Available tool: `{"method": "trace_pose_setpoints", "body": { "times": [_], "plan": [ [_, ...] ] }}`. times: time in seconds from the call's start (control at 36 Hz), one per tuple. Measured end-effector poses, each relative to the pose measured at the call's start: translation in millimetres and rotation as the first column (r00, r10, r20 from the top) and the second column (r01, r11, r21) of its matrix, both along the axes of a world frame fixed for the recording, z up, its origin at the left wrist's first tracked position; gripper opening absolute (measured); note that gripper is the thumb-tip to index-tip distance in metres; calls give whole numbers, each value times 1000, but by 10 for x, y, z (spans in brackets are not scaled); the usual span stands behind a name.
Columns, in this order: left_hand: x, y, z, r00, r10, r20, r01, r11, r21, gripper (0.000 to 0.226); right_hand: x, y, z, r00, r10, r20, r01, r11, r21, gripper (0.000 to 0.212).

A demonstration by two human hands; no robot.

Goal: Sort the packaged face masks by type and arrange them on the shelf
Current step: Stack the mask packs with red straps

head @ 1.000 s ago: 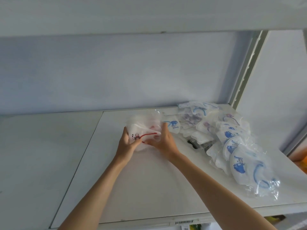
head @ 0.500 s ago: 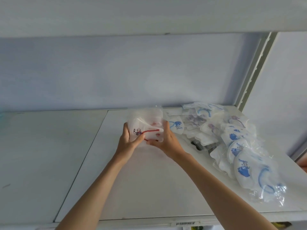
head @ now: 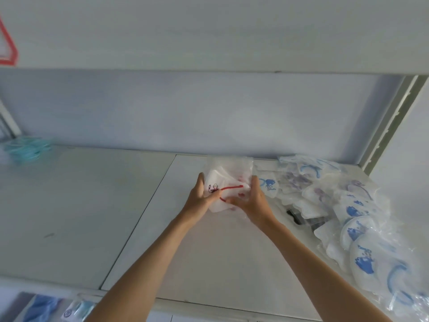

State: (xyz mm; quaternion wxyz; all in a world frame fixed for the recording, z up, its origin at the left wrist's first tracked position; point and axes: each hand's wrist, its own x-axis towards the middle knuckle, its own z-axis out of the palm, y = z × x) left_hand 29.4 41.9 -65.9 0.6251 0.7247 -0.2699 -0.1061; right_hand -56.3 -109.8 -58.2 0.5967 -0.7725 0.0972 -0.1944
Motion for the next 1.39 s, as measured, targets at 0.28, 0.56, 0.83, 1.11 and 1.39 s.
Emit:
{"method": "trace_pose_setpoints", "body": {
  "times": [0.28,0.56,0.83,1.11,1.39],
  "plan": [
    [24,315,296,999,-14,-46,14,1000,-7,41,214,134,256,979,195,63,-203,960,194,65],
    [52,981,343,990,138,12,-137,990,-24,22,314,775,242,905,424,27,-414,866,281,68],
    [520,2264,368,989,148,6,-148,989,5,17,824,2175,277,977,202,-66,-177,944,280,53],
    [1061,3065,448,990,135,-52,-131,988,79,26,1445,3163,306,995,-93,-25,95,988,118,29],
    [1586,3527,437,919,384,-86,-327,867,375,53,2050,3673,129,992,-116,-56,120,990,78,30]
  ]
}}
